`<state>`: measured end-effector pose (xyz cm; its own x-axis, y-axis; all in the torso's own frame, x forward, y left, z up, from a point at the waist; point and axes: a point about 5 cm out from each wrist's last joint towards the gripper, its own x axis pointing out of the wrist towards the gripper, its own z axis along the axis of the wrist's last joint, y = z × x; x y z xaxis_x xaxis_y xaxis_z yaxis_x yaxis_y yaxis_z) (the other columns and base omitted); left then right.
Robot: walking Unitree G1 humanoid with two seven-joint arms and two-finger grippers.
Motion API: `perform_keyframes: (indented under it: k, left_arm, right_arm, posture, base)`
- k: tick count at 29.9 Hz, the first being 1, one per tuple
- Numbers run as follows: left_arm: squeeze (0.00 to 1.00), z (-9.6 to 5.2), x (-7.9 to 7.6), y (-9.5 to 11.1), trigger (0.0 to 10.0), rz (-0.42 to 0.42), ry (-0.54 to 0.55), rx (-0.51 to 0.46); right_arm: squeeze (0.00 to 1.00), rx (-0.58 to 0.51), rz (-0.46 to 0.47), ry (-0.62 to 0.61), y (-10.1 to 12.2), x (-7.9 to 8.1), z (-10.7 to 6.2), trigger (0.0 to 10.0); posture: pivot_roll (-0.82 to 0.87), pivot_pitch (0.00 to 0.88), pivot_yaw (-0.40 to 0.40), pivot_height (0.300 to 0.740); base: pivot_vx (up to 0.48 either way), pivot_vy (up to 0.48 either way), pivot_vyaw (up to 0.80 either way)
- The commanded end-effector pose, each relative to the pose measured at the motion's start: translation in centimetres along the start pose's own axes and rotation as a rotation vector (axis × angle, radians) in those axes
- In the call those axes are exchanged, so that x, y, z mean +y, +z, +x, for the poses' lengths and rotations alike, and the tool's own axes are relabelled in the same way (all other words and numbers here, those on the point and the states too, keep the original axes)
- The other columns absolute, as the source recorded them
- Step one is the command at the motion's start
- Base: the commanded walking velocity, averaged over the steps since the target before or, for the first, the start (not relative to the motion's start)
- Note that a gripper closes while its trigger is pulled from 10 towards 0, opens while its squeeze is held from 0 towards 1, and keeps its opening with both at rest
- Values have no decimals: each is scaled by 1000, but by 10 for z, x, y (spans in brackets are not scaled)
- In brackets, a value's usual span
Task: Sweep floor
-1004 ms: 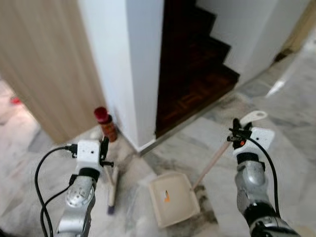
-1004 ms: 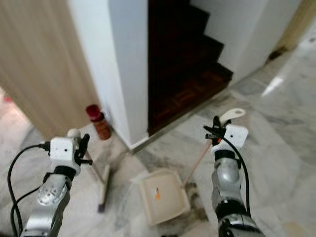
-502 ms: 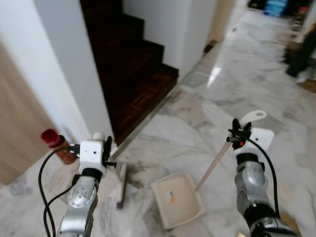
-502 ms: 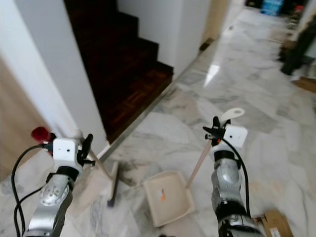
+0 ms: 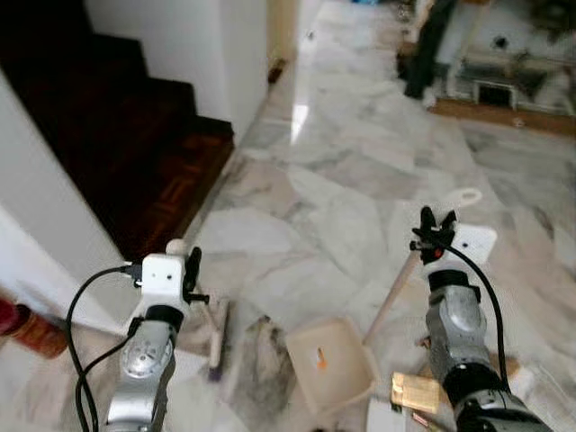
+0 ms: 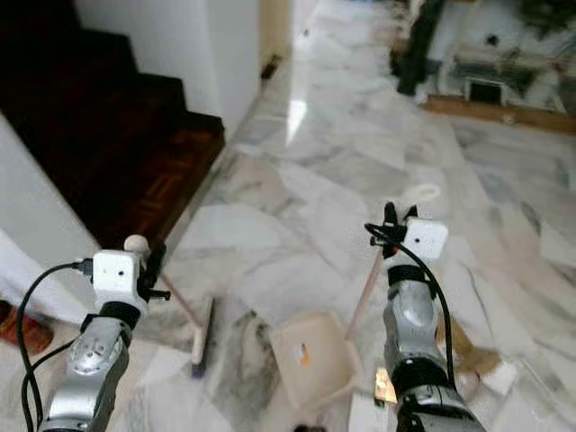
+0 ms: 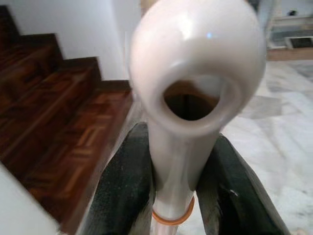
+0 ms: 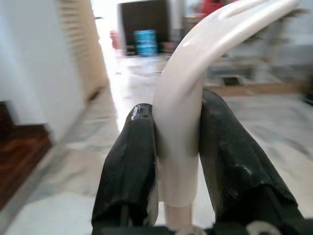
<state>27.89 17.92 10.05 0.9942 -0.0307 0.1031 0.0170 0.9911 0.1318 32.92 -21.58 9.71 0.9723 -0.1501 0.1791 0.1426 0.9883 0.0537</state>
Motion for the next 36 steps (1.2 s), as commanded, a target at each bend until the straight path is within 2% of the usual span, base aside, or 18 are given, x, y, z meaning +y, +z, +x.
perform_keyframes:
  k: [1,36]
  left_arm:
    - [0,1,2,5,10000,-3,4,-30]
    - [0,1,1,5,10000,-9,-2,-35]
  right_arm:
    - [0,-41,11,0,8,2,5,10000]
    - [0,-48,10,1,10,2,4,10000]
  posture:
    - [87,88,19,740]
    - [82,70,21,740]
  base:
    - [0,0,-800]
    - [0,0,-800]
